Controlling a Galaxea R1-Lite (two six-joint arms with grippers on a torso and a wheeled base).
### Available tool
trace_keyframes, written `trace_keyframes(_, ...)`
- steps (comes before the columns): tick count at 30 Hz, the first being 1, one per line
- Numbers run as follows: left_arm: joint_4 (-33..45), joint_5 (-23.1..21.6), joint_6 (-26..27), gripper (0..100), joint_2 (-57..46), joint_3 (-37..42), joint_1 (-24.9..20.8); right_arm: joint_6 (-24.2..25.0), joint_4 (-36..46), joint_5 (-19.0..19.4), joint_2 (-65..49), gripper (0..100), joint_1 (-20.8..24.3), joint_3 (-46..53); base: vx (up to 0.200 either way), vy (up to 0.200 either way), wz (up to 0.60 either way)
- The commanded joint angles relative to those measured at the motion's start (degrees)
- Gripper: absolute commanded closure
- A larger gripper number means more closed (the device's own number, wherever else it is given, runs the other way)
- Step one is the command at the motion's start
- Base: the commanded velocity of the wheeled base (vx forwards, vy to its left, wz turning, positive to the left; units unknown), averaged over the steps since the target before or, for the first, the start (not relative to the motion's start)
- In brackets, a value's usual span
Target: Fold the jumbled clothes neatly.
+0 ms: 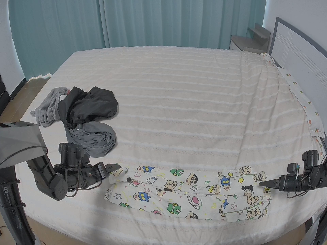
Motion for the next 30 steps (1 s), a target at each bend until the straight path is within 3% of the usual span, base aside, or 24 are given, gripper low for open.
trace_keyframes(1,0.0,-4.7,-3.1,0,-5.5,3.0,5.7,0.4,0.2,0.1,-9.9,0,-2.2,2.2,0.000,0.000,0.00)
trace_keyframes(6,0.0,-7.5,-6.2,0,-6.0,2.8,7.6,0.7,0.1,0.2,-14.3,0,-0.8,5.0,0.000,0.000,0.00)
trace_keyframes(10,2.0,-10.2,-12.0,0,-5.5,1.0,6.7,5.0,0.0,0.5,-17.4,0,2.8,6.2,0.000,0.000,0.00)
trace_keyframes(15,15.4,-9.5,-18.3,0,-1.6,-10.1,3.2,8.6,-0.1,0.8,-18.4,0,6.0,7.4,0.000,0.000,0.00)
trace_keyframes(18,23.1,-7.4,-18.2,0,2.4,-18.1,2.5,8.7,-0.2,0.8,-19.0,0,7.4,9.7,0.000,0.000,0.00)
trace_keyframes(22,27.5,-4.0,-18.1,0,6.6,-26.0,2.1,8.6,-0.2,0.8,-19.9,0,8.6,11.0,0.000,0.000,0.00)
trace_keyframes(28,32.1,-3.4,-16.5,0,7.6,-29.3,0.0,8.6,-0.2,0.8,-21.9,0,8.7,12.0,0.000,0.000,0.00)
trace_keyframes(30,32.9,1.0,-11.9,0,9.3,-29.7,-1.3,8.6,-0.1,0.8,-23.1,0,8.7,12.4,0.000,0.000,0.00)
